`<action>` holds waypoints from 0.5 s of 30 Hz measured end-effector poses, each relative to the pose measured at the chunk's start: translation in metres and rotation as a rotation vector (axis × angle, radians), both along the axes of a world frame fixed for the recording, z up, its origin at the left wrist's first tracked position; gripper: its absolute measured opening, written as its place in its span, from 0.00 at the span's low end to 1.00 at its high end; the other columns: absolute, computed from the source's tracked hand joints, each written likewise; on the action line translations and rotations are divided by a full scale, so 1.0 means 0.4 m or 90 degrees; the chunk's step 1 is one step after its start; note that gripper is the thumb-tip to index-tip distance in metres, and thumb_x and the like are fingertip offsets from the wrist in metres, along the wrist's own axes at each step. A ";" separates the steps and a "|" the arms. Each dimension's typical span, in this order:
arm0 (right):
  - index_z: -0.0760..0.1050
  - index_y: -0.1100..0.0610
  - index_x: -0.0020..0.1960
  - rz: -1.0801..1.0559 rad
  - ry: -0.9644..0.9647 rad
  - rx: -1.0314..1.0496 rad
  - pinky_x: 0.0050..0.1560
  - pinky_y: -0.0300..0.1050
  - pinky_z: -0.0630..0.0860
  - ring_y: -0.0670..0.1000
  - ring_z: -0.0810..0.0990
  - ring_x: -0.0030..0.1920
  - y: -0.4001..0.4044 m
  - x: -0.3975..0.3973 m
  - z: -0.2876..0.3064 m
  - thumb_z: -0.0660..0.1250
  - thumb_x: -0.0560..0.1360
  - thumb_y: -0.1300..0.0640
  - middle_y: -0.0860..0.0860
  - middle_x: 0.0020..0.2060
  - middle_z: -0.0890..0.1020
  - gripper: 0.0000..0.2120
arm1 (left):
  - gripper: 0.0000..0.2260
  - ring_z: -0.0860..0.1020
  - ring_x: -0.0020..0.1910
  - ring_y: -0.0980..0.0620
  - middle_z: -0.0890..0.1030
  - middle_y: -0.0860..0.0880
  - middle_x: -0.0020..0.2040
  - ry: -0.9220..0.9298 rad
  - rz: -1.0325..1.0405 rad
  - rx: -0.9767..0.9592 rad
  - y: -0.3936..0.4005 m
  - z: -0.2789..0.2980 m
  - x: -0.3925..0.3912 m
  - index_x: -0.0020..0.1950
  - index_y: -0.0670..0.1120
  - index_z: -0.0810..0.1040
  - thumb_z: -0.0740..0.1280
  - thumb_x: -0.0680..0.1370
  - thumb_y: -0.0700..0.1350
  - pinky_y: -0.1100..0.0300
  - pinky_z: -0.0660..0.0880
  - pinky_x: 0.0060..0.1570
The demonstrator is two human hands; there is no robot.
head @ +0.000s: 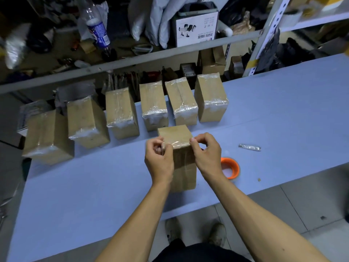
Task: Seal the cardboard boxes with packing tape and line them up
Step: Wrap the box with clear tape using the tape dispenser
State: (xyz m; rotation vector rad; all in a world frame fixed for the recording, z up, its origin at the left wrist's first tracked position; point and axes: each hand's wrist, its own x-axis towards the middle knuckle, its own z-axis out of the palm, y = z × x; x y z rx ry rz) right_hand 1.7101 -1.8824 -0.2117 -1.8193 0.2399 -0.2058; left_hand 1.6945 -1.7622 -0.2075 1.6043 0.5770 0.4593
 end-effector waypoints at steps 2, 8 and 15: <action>0.74 0.58 0.39 0.011 0.015 -0.010 0.39 0.30 0.70 0.48 0.79 0.45 0.005 -0.010 -0.001 0.70 0.74 0.62 0.52 0.39 0.80 0.07 | 0.13 0.76 0.59 0.60 0.76 0.52 0.61 0.011 0.013 -0.057 0.000 -0.007 -0.017 0.50 0.49 0.69 0.67 0.75 0.32 0.68 0.73 0.57; 0.77 0.56 0.58 0.058 0.077 -0.029 0.55 0.39 0.73 0.47 0.77 0.54 0.052 -0.022 0.007 0.69 0.72 0.62 0.49 0.53 0.79 0.15 | 0.26 0.74 0.64 0.55 0.72 0.54 0.68 0.116 -0.070 -0.112 0.000 -0.028 -0.039 0.73 0.51 0.65 0.68 0.77 0.40 0.70 0.71 0.50; 0.78 0.57 0.63 0.101 0.103 -0.114 0.58 0.40 0.71 0.49 0.77 0.56 0.064 0.008 0.016 0.70 0.72 0.59 0.51 0.55 0.78 0.19 | 0.30 0.76 0.62 0.52 0.75 0.50 0.68 0.163 -0.064 -0.174 0.024 -0.011 -0.005 0.77 0.48 0.64 0.67 0.76 0.37 0.60 0.75 0.57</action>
